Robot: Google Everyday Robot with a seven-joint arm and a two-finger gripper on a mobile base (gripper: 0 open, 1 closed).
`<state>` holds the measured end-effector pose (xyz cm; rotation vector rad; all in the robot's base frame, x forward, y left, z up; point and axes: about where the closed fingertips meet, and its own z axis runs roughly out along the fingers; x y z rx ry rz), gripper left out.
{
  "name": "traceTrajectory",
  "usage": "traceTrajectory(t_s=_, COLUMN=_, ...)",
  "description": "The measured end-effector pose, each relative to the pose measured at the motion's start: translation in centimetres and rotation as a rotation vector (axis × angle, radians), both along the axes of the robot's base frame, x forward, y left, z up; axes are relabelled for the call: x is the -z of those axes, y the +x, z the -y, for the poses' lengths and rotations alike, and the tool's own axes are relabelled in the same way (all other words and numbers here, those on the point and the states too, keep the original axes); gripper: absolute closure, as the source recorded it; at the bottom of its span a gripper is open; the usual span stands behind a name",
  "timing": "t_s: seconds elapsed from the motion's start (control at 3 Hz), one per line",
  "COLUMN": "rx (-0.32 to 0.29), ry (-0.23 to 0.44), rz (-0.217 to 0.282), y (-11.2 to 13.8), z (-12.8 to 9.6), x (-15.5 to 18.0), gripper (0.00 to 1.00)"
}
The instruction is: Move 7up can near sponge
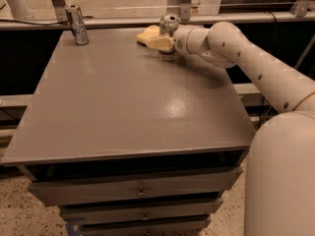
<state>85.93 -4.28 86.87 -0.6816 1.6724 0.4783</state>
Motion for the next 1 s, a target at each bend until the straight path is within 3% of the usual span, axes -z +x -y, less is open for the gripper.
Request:
traceTrajectory(t_s=0.33, rx=0.01, ry=-0.001, rz=-0.01, y=-0.4, z=0.5, x=0.4, gripper=0.0)
traceTrajectory(t_s=0.67, rx=0.005, ry=-0.004, rz=0.011, y=-1.9, z=2.4, x=-1.3, gripper=0.0)
traceTrajectory(t_s=1.0, rx=-0.038, ry=-0.015, rz=0.047, y=-4.5, z=5.2, x=-3.7, gripper=0.0)
